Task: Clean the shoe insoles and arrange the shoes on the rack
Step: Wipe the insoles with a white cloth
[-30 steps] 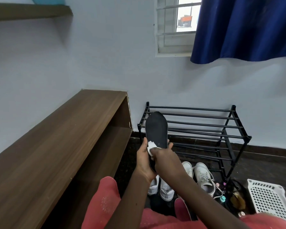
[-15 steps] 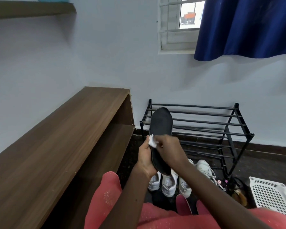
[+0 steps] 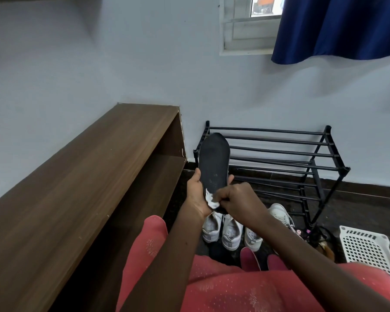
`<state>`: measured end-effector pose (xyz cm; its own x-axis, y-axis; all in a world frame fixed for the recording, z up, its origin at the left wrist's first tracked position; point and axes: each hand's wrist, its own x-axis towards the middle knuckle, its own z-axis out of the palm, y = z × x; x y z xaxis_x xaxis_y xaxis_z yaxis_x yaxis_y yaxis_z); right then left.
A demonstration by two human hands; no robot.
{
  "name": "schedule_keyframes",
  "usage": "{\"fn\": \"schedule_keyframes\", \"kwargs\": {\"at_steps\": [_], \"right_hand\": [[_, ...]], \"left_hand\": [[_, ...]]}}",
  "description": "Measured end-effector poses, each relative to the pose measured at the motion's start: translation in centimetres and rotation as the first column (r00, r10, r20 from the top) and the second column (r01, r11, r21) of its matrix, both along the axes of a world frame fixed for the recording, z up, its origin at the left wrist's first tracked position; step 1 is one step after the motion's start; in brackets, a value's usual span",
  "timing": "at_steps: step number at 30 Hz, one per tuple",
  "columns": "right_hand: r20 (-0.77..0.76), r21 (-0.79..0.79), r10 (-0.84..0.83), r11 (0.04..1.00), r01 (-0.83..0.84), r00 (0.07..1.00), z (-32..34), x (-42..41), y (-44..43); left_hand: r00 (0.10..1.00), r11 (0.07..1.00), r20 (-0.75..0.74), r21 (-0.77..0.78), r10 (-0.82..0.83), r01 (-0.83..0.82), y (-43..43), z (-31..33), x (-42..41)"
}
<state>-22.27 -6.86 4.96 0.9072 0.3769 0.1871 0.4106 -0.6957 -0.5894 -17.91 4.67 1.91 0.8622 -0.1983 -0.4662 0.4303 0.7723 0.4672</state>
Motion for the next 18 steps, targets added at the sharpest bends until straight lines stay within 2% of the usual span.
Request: {"fn": "schedule_keyframes", "kwargs": {"at_steps": [2, 6, 9, 15, 18], "right_hand": [[0.057, -0.007, -0.042, 0.999, 0.042, 0.997, 0.1, 1.1, 0.3], [0.126, 0.103, -0.107, 0.99, 0.094, 0.986, 0.7, 2.4, 0.8], [0.107, 0.063, -0.034, 0.998, 0.028, 0.994, -0.1, 1.9, 0.9], [0.217, 0.158, 0.17, 0.966, -0.206, 0.961, -1.6, -0.3, -0.1], [0.238, 0.141, 0.155, 0.971, -0.192, 0.959, -1.9, 0.6, -0.5]], "left_hand": [[0.998, 0.999, 0.053, 0.031, -0.044, 0.042, -0.3, -0.2, -0.1], [0.992, 0.995, 0.082, 0.032, -0.095, 0.093, -0.8, -0.3, -0.8], [0.995, 0.998, 0.086, -0.009, -0.054, 0.055, -0.1, 0.2, -0.3], [0.999, 1.0, -0.032, -0.014, -0.021, 0.02, 0.8, 0.9, -0.2], [0.999, 1.0, -0.032, -0.007, -0.017, 0.017, 0.5, 0.8, -0.6]]}}
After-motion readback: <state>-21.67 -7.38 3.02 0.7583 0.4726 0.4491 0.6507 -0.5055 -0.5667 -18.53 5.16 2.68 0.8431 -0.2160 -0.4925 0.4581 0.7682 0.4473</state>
